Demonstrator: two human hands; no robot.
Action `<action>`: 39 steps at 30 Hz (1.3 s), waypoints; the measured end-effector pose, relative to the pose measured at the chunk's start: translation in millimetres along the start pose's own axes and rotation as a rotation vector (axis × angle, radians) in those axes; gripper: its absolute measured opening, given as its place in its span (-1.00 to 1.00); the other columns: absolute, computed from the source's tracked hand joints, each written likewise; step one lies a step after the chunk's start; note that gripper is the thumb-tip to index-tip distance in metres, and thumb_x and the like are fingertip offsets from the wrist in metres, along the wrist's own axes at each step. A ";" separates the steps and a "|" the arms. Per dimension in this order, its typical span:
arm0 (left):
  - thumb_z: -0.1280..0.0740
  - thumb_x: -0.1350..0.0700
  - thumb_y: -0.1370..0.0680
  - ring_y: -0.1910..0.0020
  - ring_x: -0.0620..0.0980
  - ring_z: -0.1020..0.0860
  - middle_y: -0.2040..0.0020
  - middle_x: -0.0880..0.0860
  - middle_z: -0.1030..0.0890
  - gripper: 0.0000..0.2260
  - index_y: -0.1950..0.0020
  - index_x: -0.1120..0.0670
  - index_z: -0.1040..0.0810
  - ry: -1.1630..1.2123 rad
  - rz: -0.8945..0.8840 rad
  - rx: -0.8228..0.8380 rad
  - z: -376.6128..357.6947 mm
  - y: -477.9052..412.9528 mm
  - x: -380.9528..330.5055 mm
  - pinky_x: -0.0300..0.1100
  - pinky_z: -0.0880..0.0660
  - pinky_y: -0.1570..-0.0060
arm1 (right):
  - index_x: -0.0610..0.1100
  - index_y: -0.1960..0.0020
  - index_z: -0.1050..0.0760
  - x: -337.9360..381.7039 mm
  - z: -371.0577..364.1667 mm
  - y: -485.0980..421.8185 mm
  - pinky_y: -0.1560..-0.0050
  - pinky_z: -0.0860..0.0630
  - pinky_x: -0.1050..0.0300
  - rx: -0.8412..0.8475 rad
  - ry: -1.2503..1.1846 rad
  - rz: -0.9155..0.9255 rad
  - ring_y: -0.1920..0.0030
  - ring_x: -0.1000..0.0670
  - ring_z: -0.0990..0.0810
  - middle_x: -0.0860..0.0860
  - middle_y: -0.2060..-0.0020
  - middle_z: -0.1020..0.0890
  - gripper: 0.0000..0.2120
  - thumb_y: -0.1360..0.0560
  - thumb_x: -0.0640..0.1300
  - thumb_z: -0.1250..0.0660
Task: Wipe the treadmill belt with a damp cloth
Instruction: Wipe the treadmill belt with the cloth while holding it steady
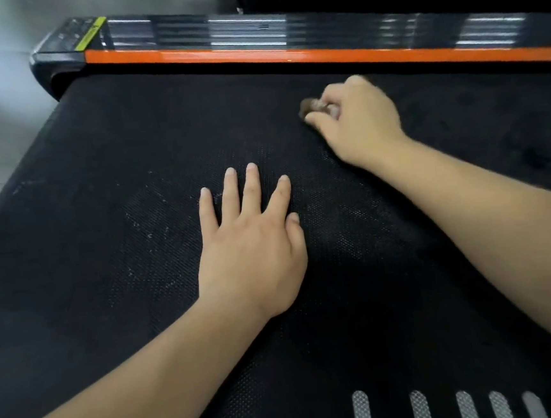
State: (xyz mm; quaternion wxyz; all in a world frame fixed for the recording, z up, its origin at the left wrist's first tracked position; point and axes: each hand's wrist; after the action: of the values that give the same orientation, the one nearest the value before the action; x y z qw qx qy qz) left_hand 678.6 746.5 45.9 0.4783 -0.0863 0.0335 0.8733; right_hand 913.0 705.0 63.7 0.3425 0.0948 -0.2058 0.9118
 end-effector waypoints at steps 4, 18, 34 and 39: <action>0.20 -0.16 -0.62 -0.65 0.12 0.17 -0.68 0.06 0.06 -0.43 -0.66 -0.14 0.00 0.023 -0.005 0.001 -0.4 -1.0 -0.5 0.21 0.22 -0.57 | -0.01 -0.01 -0.60 -17.4 5.2 -21.2 0.11 -0.43 0.06 0.005 0.014 -0.020 0.04 -0.11 -0.55 -0.05 0.06 -0.58 -0.70 -0.51 0.20 -0.33; 0.19 -0.17 -0.63 -0.65 0.10 0.17 -0.68 0.05 0.05 -0.44 -0.65 -0.16 -0.01 0.027 0.002 -0.016 -1.3 -0.2 0.5 0.19 0.21 -0.58 | -0.01 -0.02 -0.61 -25.3 0.0 -27.6 0.08 -0.44 0.05 0.020 0.028 -0.009 0.04 -0.13 -0.55 -0.07 0.03 -0.59 -0.71 -0.50 0.19 -0.33; 0.21 -0.20 -0.62 -0.65 0.07 0.18 -0.68 0.02 0.06 -0.43 -0.65 -0.18 0.01 0.015 0.022 0.007 -0.1 -0.3 -0.7 0.18 0.22 -0.58 | 0.01 0.15 -0.48 -52.8 25.7 8.5 0.17 -0.33 0.06 0.004 0.053 -0.041 0.16 -0.10 -0.44 -0.07 0.13 -0.47 -0.67 -0.57 0.25 -0.21; 0.20 -0.20 -0.61 -0.65 0.07 0.17 -0.68 0.03 0.05 -0.42 -0.65 -0.17 0.00 0.009 0.023 0.008 0.9 -0.7 -2.1 0.17 0.21 -0.58 | -0.07 0.01 -0.59 -69.4 41.4 4.7 0.11 -0.38 0.04 -0.106 0.130 -0.235 -0.03 -0.22 -0.54 -0.13 0.01 -0.54 -0.66 -0.56 0.19 -0.25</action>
State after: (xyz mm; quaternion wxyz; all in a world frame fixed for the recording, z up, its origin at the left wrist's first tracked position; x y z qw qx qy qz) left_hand 680.2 745.2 47.2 0.4683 -0.0881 0.0400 0.8783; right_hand 963.1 642.9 77.6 0.4641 0.0408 -0.2186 0.8574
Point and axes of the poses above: each hand's wrist, its own y-axis away from the middle knuckle, its own z-axis out of the back of the hand, x = y × z
